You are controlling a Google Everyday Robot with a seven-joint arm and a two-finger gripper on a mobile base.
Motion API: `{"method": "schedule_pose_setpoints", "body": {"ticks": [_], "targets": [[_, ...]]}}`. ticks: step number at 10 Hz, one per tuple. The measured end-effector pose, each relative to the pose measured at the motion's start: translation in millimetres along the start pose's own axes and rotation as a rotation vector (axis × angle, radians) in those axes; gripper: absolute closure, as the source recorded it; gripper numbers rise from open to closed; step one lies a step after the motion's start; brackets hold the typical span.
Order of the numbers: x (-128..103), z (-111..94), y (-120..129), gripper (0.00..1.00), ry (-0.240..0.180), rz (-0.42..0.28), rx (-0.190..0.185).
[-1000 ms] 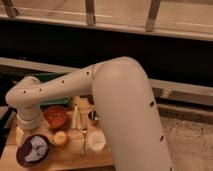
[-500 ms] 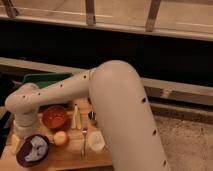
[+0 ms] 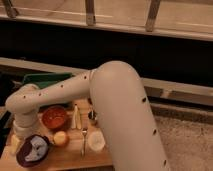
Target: Place towel in red bowl
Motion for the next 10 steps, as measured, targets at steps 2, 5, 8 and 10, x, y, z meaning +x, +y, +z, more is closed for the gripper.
{"method": "schedule_pose_setpoints", "body": {"ticks": [2,5,8,10], "targets": [[1,16,1,0.2,0.018,-0.003,-0.023],[9,27,-2,0.2,0.022,0.014,-0.046],[15,28,-7,0.2,0.022,0.041,-0.044],[15,34,-11,0.2,0.028,0.049,-0.034]]}}
